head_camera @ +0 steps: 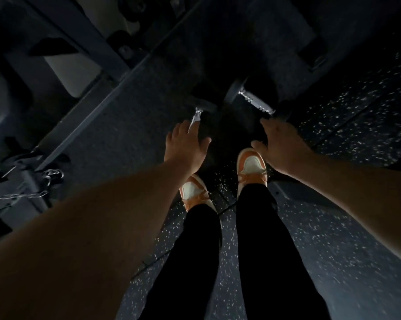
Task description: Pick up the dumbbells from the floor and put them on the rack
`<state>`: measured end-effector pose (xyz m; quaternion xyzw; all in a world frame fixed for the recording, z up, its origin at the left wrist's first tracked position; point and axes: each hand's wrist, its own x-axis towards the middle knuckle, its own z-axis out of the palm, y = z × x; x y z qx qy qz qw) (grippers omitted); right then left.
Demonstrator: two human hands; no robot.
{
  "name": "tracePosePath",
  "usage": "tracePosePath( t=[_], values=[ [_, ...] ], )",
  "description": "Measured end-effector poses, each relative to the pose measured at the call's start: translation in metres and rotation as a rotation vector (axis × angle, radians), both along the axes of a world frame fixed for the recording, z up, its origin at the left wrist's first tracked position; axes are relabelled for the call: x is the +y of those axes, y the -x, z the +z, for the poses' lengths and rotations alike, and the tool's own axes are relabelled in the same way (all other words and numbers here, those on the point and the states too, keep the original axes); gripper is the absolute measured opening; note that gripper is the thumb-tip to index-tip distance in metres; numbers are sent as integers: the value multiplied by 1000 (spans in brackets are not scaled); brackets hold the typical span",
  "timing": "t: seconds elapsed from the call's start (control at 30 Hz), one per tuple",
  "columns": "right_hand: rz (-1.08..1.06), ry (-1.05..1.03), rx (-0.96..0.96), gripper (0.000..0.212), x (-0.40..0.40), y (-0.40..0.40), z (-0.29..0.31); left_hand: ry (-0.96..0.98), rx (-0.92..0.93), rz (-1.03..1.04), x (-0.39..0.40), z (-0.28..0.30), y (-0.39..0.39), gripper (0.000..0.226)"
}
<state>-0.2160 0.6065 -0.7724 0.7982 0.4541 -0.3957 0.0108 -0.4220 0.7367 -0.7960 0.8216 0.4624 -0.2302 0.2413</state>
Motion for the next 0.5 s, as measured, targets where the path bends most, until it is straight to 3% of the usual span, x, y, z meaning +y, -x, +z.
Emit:
tracePosePath(
  t=[0.23,0.5],
  values=[
    [88,-5,-95,78,50,-45,-145,45,-40,-8,25,-141,-2,73],
    [12,149,-94,84,90,-73,-228,144,-223,288,38,-206,-9,70]
  ],
)
